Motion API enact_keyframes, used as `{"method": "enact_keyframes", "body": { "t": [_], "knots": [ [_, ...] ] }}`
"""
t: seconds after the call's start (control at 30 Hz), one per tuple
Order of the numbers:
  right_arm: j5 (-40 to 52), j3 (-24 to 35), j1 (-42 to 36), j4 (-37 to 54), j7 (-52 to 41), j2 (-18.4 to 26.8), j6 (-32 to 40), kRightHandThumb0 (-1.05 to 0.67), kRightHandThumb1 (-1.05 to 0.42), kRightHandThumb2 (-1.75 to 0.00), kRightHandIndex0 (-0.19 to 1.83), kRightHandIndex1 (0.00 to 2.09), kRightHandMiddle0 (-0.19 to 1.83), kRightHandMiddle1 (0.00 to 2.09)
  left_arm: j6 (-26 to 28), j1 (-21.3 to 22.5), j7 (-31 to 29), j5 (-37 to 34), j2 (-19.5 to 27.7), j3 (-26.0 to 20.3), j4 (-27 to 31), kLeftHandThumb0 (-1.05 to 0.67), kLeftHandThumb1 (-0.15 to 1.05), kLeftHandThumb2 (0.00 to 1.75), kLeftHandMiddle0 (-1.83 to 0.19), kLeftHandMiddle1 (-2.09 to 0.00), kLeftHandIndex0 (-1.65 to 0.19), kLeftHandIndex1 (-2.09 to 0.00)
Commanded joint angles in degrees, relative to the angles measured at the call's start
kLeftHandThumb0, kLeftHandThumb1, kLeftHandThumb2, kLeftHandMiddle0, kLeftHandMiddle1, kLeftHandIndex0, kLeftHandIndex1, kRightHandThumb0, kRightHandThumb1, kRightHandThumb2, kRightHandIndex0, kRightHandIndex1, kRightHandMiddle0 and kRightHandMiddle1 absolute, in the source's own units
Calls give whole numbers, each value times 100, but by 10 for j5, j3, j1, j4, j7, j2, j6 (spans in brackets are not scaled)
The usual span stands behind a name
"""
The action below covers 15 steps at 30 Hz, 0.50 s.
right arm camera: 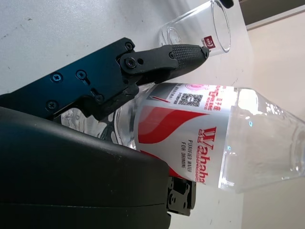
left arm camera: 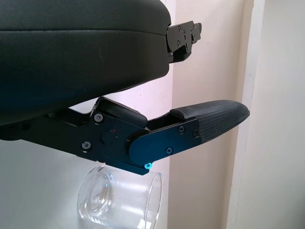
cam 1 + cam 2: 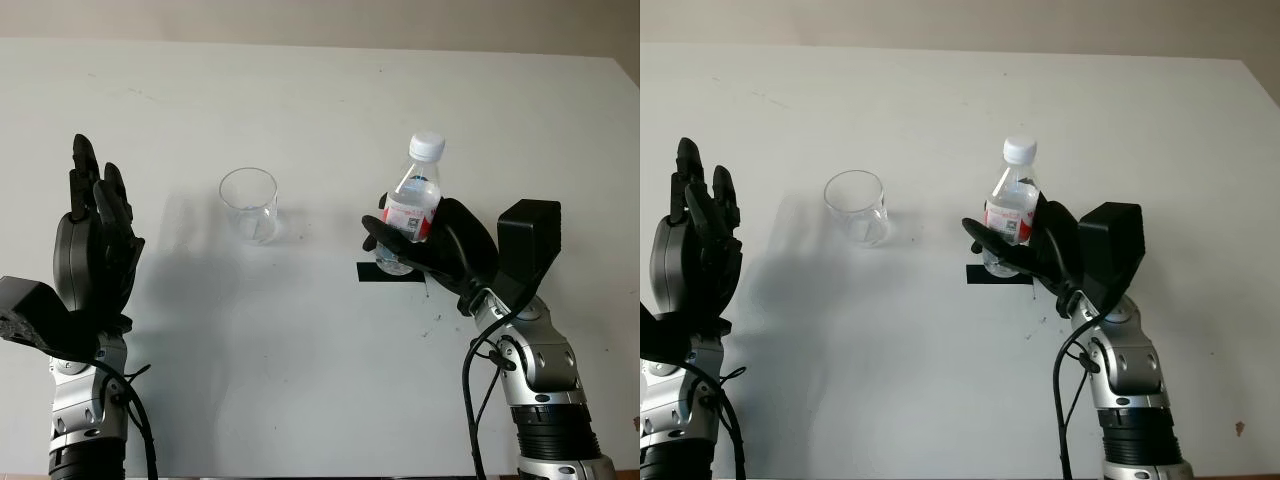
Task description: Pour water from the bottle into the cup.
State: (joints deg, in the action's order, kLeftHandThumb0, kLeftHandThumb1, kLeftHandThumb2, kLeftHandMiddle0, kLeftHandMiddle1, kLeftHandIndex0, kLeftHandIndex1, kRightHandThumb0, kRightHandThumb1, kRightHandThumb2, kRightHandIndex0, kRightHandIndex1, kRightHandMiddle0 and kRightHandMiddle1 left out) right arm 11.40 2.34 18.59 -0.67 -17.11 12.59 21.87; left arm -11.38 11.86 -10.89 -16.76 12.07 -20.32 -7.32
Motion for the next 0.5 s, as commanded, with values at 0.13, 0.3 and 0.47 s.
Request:
{"method": "enact_keyframes", "body": {
  "t": [0.13, 0.3, 0.47],
  "knots": [
    [-11, -8, -28, -14, -12, 3, -18, -29, -105, -38, 100, 209, -19, 209, -2, -10, -3, -1, 8, -2, 3, -77, 105, 74, 17, -5, 19, -1],
    [-19, -15, -42, -15, -25, 4, -39, -31, -105, -32, 18, 209, -19, 209, -2, -9, -3, 0, 8, -2, 2, -78, 105, 73, 17, -5, 19, -1],
    [-28, -25, -58, -15, -39, 6, -66, -33, -105, -25, 1, 209, -19, 209, -5, -7, -6, -2, 8, -2, -2, -78, 105, 73, 18, -5, 19, -1]
  ]
}}
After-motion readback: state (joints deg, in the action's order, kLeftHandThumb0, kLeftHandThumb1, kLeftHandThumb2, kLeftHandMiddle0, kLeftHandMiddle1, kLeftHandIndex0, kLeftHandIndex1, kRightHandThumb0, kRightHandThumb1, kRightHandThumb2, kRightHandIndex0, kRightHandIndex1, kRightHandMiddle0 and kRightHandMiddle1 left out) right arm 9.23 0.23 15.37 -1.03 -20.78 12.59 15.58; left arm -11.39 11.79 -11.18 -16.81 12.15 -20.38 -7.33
